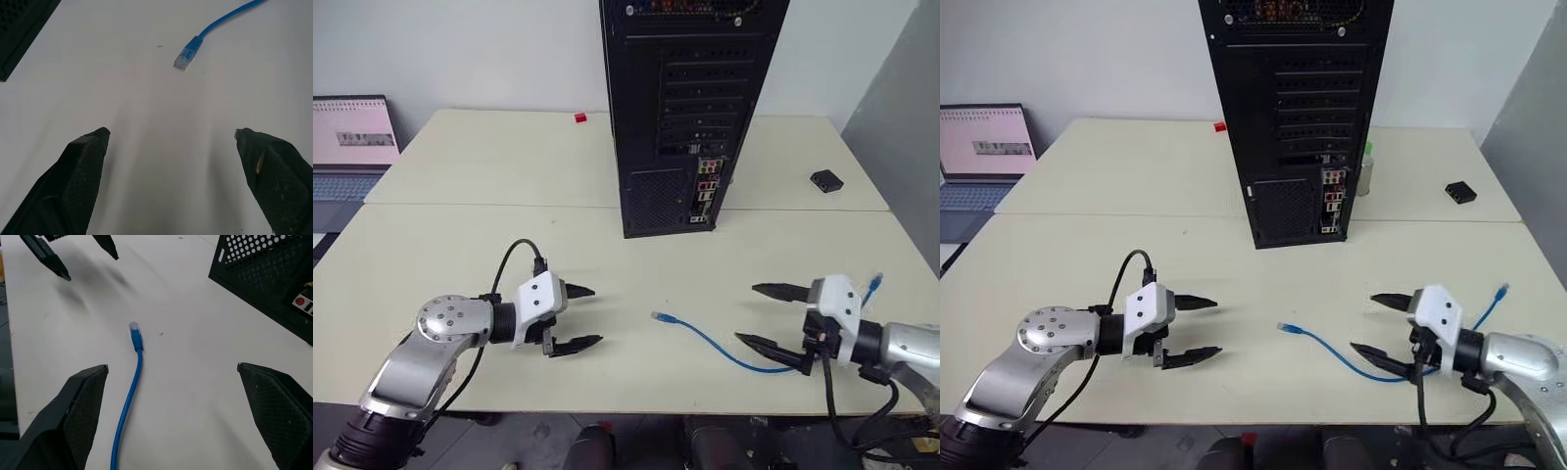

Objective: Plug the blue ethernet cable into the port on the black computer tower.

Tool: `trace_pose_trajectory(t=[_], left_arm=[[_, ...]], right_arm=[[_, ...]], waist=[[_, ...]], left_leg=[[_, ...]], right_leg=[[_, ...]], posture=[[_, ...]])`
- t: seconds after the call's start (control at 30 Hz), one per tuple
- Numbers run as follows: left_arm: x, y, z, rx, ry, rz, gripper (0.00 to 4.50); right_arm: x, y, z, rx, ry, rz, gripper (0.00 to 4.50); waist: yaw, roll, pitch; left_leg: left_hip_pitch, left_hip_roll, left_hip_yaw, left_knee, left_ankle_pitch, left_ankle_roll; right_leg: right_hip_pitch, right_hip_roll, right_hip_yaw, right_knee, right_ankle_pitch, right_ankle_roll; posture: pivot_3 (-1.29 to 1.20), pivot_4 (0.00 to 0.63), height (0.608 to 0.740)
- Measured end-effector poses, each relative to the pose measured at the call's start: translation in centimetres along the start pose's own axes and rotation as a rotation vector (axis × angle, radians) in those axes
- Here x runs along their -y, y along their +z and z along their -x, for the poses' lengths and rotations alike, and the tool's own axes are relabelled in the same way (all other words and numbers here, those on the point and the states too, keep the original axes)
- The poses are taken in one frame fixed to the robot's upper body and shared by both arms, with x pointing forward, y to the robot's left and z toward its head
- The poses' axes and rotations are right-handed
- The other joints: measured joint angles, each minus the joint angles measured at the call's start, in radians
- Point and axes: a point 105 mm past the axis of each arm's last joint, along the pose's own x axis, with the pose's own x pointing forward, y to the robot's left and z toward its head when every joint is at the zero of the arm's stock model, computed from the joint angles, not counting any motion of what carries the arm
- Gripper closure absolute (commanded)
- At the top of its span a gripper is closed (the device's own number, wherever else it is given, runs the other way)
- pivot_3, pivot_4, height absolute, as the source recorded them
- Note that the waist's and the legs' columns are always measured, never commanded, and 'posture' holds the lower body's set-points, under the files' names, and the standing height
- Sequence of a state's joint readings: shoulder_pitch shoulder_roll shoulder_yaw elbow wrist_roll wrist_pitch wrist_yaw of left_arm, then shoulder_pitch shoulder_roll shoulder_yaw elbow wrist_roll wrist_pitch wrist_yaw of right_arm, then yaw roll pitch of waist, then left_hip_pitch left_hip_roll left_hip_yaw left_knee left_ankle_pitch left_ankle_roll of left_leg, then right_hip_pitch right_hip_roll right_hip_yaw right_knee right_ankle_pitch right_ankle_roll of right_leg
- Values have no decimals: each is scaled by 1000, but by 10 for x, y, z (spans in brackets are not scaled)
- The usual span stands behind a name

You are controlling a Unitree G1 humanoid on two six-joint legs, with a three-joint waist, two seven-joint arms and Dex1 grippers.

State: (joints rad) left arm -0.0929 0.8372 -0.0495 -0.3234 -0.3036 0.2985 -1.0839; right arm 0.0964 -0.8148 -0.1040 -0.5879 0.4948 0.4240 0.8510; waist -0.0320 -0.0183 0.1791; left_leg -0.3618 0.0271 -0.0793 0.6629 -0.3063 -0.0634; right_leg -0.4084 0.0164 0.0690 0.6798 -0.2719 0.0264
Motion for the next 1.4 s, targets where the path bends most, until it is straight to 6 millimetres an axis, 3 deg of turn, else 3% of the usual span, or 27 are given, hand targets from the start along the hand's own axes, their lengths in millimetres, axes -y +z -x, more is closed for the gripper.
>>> trace_pose_trajectory(t=[0.2, 0.53, 0.67, 0.87, 0.97, 1.17, 1.23, 1.4], left_arm=[[9, 0, -7, -7, -38, -17, 169], [13, 1, -9, -13, -48, -32, 169], [15, 4, -11, -3, -50, -39, 0], [16, 4, -14, 1, -47, -38, 0], [16, 4, -15, 3, -45, -39, 0], [13, 12, -21, 31, -47, -56, 0], [11, 12, -22, 35, -44, -56, 0], [9, 8, -25, 28, -50, -56, 0]], right_arm=[[-9, -5, -40, -5, 53, -12, 25], [-14, -36, -72, -87, 103, -33, 25], [-14, -44, -77, -118, 101, -20, 716], [-15, -47, -82, -131, 86, -8, 2199], [-17, -45, -86, -135, 92, 26, 2651], [-19, -41, -92, -135, 100, 89, 4223], [-19, -41, -92, -137, 98, 99, 4449], [-17, -39, -92, -143, 94, 130, 4449]], waist=[[0, 0, 0], [0, 0, 0], [0, 0, 0], [0, 0, 0], [0, 0, 0], [0, 0, 0], [0, 0, 0], [0, 0, 0]], left_leg=[[0, 0, 0, 0, 0, 0], [0, 0, 0, 0, 0, 0], [0, 0, 0, 0, 0, 0], [0, 0, 0, 0, 0, 0], [0, 0, 0, 0, 0, 0], [0, 0, -1, 1, 0, 0], [0, 0, -1, 1, 0, 0], [0, 0, -1, 1, 0, 0]], right_leg=[[0, 0, 0, 0, 0, 0], [-1, 0, -1, 0, 0, -1], [-1, 0, -1, 0, 0, -1], [0, 0, -1, 0, 0, -1], [0, 0, -1, 1, 0, -1], [0, 0, -1, 1, 0, -1], [0, 0, -1, 1, 0, -1], [0, 0, -1, 1, 0, -1]], posture=[[0, 150, 740], [0, 150, 740], [0, 150, 740], [0, 150, 740], [0, 150, 740], [0, 150, 740], [0, 150, 740], [0, 150, 740]])
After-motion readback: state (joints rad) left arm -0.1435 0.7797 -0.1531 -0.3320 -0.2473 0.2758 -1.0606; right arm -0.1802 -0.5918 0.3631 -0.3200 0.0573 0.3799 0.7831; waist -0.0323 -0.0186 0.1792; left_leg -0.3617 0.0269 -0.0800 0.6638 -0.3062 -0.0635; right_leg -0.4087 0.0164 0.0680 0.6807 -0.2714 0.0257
